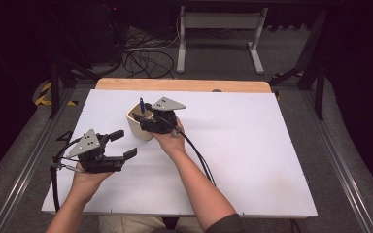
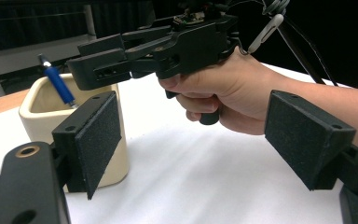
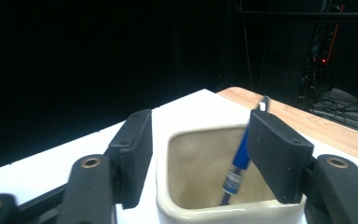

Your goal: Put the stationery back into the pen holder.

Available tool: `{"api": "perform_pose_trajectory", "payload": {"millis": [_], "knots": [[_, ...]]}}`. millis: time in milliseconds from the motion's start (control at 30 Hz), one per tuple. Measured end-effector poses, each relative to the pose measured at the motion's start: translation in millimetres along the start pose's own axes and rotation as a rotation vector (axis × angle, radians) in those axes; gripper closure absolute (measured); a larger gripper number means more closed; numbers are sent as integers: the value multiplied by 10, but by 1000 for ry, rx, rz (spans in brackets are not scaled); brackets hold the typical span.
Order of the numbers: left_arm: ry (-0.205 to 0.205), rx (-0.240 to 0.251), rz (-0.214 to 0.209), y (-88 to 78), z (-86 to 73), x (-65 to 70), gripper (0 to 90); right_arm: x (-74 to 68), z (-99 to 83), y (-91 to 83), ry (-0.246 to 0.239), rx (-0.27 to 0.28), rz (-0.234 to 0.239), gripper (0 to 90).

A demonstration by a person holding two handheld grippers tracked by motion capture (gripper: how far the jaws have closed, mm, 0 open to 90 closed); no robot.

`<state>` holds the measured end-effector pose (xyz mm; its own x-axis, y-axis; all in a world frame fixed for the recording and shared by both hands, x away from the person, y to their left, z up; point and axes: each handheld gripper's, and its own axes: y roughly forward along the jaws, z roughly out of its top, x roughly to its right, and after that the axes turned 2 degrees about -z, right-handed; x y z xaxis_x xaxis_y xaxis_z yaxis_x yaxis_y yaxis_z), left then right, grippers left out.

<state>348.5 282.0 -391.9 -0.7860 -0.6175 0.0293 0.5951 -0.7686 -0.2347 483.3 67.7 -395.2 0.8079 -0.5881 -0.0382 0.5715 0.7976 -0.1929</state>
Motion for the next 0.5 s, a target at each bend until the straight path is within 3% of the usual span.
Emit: {"api": "perform_pose_trajectory", "payload": {"millis": [200,500], "knots": [[4,-1,-2,4,1,4,198,9,12,-60,-7,11,14,348],[4,-2,0,1,-1,6,196,43,21,-141,24,2,19,279]]}}
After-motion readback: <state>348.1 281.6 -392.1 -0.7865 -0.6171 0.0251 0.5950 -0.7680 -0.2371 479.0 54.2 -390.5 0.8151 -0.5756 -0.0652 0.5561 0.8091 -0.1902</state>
